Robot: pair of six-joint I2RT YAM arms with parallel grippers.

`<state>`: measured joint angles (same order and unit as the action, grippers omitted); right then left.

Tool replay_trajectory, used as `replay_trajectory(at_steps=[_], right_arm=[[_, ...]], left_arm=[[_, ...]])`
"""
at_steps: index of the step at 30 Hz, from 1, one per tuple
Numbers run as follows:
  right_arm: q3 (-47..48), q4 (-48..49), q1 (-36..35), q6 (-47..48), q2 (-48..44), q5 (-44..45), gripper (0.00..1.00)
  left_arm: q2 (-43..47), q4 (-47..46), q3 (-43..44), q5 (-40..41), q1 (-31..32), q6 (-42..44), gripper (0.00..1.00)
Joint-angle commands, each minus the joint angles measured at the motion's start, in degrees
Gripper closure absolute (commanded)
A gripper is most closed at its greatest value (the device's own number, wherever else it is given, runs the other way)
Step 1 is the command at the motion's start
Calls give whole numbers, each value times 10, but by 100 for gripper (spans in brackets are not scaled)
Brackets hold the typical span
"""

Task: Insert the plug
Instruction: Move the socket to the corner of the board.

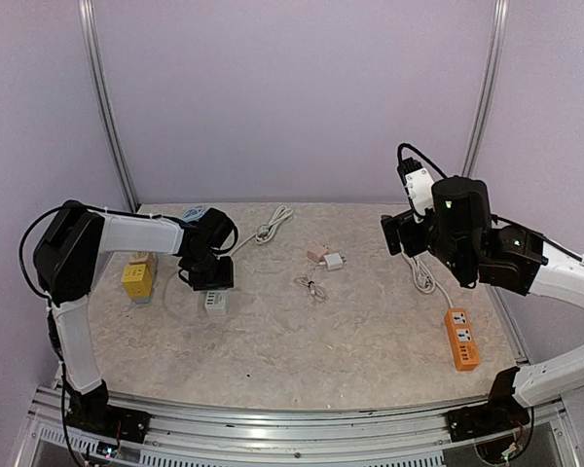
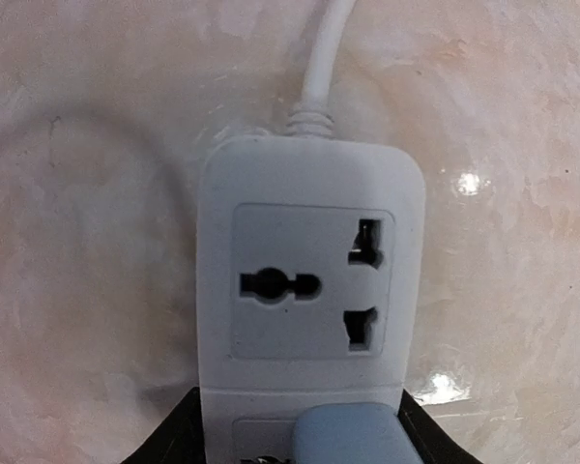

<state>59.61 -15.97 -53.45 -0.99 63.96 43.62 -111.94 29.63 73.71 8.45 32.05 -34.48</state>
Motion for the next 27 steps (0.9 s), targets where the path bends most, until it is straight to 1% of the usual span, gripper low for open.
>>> replay_trajectory(at_steps=[1, 6, 11, 20, 25, 27], right_arm=[[-5, 13, 5, -9, -4, -8, 0], [-6, 11, 5, -8, -5, -6, 0], [-6, 15, 8, -6, -6, -3, 0], [-1, 18, 8, -11, 4, -12, 0], [-3, 18, 9, -10, 3, -10, 0], [-3, 18, 9, -9, 3, -10, 0]], left_arm=[[3, 40, -3, 6, -35, 38, 44], [12, 54, 2, 15, -62, 58, 44], [21, 62, 3, 29, -73, 75, 43], [3, 67, 24, 19, -105, 91, 40], [7, 67, 21, 15, -107, 87, 40], [5, 64, 19, 6, -107, 82, 35]])
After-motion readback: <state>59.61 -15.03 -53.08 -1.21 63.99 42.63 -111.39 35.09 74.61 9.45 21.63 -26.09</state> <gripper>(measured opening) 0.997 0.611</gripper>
